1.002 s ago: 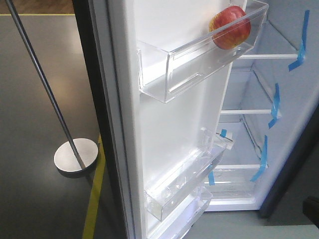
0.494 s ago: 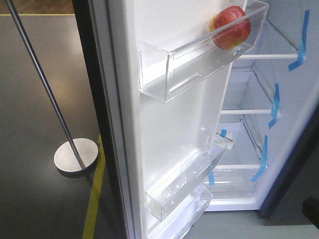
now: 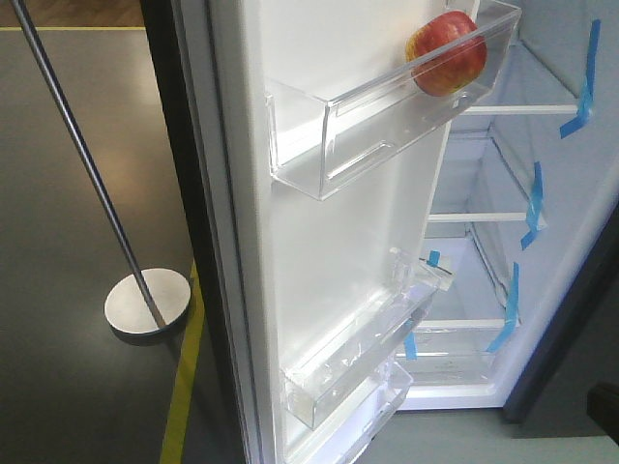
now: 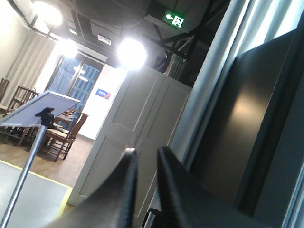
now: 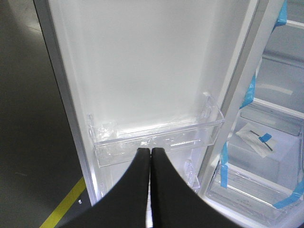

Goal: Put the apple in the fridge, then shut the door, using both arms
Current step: 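Withdraw the open right gripper up and away from the door bin, then swing the left gripper to the outer edge of the refrigerator door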

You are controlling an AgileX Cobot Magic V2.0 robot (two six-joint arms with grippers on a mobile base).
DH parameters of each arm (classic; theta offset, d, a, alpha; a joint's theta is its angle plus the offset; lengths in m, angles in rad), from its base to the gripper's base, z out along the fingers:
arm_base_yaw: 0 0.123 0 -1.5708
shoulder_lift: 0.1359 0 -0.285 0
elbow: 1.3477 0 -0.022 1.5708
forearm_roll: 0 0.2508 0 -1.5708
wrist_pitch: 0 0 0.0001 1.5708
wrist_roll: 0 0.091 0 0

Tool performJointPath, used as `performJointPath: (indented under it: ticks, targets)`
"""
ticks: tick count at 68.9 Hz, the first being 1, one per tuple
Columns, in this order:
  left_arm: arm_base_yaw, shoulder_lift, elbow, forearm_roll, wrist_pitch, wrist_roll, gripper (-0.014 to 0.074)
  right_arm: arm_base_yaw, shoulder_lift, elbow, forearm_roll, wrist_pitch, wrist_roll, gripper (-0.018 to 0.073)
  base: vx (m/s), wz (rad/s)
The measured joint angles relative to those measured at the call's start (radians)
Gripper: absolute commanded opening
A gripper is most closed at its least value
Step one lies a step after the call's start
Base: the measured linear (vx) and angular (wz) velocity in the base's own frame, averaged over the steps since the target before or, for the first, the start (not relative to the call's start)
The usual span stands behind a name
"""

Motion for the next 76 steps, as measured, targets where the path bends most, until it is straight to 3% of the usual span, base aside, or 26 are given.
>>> performJointPath:
  ticks: [6, 15, 31, 46, 61, 76]
  targets:
    - [-0.026, 0.071, -0.054, 0.003, 0.046, -0.001, 0.037, 0.0, 0.0, 0.0, 0.0, -0.001, 0.0, -0.0004, 0.0, 0.0]
    - [-0.083, 0.204, -0.134, 0.003, 0.071, -0.001, 0.0448, 0.0, 0.0, 0.0, 0.0, -0.001, 0.0, -0.0004, 0.0, 0.0]
    - [-0.225, 0.505, -0.337, 0.018, 0.085, 0.002, 0.045, 0.0, -0.001, 0.0, 0.0, -0.003, 0.0, -0.0004, 0.0, 0.0]
    - [-0.35, 0.77, -0.545, 0.127, 0.132, 0.004, 0.045, 0.0, -0.001, 0.0, 0.0, -0.003, 0.0, -0.0004, 0.0, 0.0]
    - [-0.367, 1.003, -0.73, 0.218, 0.156, 0.007, 0.0449, 0.0, -0.001, 0.0, 0.0, -0.003, 0.0, -0.0004, 0.0, 0.0]
    - [-0.367, 1.177, -0.875, 0.228, 0.174, 0.007, 0.0444, 0.0, -0.001, 0.0, 0.0, -0.003, 0.0, -0.0004, 0.0, 0.0]
